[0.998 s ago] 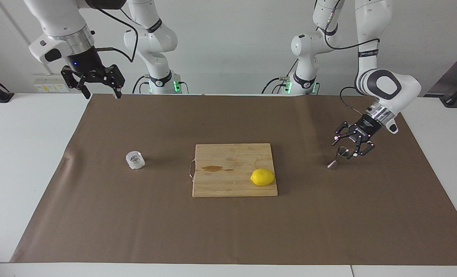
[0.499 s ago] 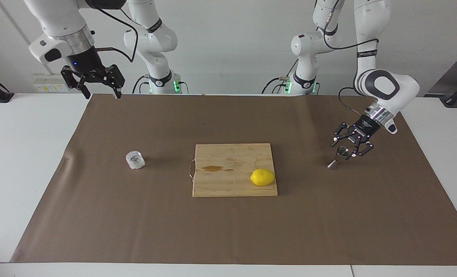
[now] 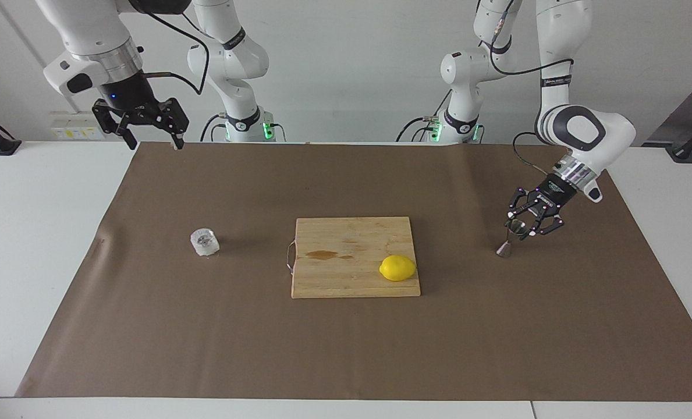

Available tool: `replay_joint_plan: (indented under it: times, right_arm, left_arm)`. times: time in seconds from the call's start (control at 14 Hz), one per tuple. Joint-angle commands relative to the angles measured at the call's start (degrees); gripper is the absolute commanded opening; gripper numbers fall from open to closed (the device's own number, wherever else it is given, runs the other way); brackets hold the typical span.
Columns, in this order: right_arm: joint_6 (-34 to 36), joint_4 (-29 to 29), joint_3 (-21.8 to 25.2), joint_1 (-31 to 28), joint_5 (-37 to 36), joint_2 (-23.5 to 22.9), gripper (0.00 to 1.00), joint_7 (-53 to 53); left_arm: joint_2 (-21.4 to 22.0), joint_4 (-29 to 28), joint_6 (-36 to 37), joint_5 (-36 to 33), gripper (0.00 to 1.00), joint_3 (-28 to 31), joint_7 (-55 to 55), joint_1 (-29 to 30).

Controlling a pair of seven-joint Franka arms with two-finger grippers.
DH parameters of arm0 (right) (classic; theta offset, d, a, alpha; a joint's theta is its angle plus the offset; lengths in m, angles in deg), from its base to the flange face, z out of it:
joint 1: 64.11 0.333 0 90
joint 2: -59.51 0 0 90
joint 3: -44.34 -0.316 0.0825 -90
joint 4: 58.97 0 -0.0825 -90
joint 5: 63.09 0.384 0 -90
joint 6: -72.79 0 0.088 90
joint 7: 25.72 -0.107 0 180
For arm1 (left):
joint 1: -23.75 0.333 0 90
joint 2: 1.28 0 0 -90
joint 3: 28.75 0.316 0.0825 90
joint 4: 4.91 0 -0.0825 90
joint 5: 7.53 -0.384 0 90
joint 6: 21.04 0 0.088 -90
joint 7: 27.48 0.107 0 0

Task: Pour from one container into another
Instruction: 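Close the left gripper around the metal jigger, then lift the jigger with the left gripper and carry it over the board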

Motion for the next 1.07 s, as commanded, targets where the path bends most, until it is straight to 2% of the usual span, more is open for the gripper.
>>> replay_joint_plan:
  times: [0.0, 0.07, 0.29, 0.5, 0.78, 1.0]
  right_arm:
    - [-0.9, -0.3, -0.2, -0.4, 0.9, 0.1, 1.0, -1.6]
    - [-0.9, -0.3, -0.2, -0.4, 0.9, 0.1, 1.0, -1.6]
    - [-0.9, -0.3, -0.2, -0.4, 0.9, 0.1, 1.0, -1.6]
    - [-0.9, -0.3, -0.2, -0.2, 0.9, 0.1, 1.0, -1.6]
    - [-0.8, -0.3, -0.2, -0.2, 0.9, 0.1, 1.0, -1.6]
    - [-0.9, -0.3, -0.2, -0.3, 0.9, 0.1, 1.0, -1.6]
  left_arm:
    - [0.1, 0.9, 0.0, 1.2, 0.06, 0.3, -1.0, -0.6]
    - [-0.1, 2.3, 1.2, 1.2, 0.0, 0.2, -1.6, -0.6]
    - [-1.6, 9.3, 8.9, 0.9, 0.0, 0.4, -6.0, -0.7]
    - [-1.0, 14.1, 10.2, 0.1, 0.0, -1.1, -13.5, -2.8]
    - [-1.6, 18.7, 8.0, -2.8, 0.0, -1.4, -26.6, -12.2]
    - [-1.6, 18.8, 0.1, -2.8, 0.0, -1.5, -33.7, -21.4]
